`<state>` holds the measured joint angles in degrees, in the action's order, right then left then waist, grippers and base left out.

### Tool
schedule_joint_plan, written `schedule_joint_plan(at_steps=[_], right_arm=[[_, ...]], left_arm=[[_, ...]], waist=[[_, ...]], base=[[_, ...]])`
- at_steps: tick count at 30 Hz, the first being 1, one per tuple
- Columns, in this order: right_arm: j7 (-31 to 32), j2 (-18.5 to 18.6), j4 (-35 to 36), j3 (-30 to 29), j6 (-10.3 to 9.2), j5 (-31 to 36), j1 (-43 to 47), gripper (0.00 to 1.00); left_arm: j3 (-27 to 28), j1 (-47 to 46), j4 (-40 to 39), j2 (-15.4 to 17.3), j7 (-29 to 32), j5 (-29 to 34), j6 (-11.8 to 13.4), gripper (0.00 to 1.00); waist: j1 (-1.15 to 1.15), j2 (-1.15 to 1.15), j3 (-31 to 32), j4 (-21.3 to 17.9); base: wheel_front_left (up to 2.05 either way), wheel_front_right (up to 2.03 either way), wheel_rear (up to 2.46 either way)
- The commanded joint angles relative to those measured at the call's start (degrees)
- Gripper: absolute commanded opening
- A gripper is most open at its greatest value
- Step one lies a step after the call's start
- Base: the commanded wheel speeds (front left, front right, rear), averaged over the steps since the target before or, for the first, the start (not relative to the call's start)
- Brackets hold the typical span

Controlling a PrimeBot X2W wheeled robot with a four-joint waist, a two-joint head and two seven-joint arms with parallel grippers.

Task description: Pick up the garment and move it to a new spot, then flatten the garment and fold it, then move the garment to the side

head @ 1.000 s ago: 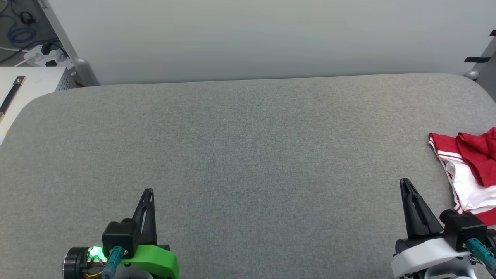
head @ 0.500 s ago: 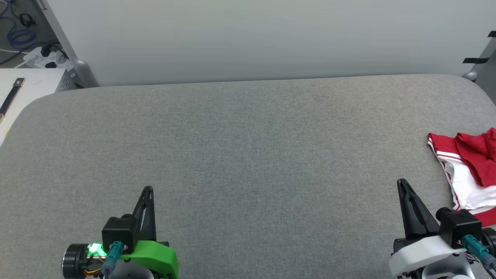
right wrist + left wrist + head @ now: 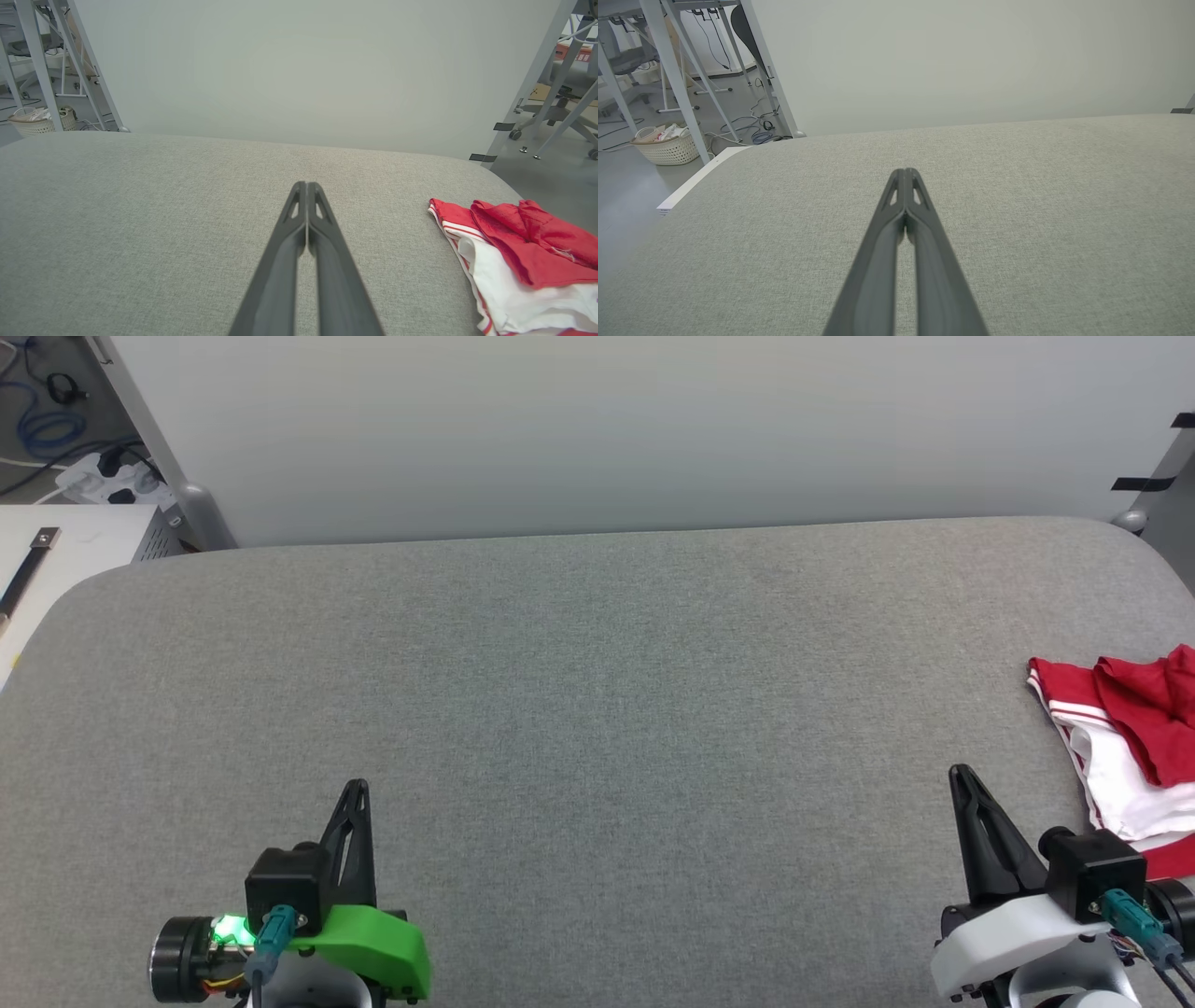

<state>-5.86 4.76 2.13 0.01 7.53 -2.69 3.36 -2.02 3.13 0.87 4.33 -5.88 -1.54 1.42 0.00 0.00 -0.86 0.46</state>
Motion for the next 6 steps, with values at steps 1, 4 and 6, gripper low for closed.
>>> schedule_joint_plan(at_steps=[1,4,6], right_arm=[[0.3,-0.3,-0.3,0.0,-0.03,0.3,-1.0,0.0],[0.7,-0.4,-0.4,0.0,-0.03,0.5,-1.1,0.0],[0.9,-0.4,-0.5,0.0,-0.03,0.6,-1.2,0.0]], left_arm=[[0.2,-1.2,-0.3,-0.2,0.5,0.4,-0.2,0.0],[0.4,-1.3,-0.4,-0.3,0.8,0.5,-0.3,0.0],[0.4,-1.4,-0.4,-0.4,1.1,0.5,-0.3,0.0]], waist=[[0.0,0.0,0.0,0.0],[0.0,0.0,0.1,0.0],[0.0,0.0,0.1,-0.1]], base=[[0.0,0.0,0.0],[0.0,0.0,0.0],[0.0,0.0,0.0]])
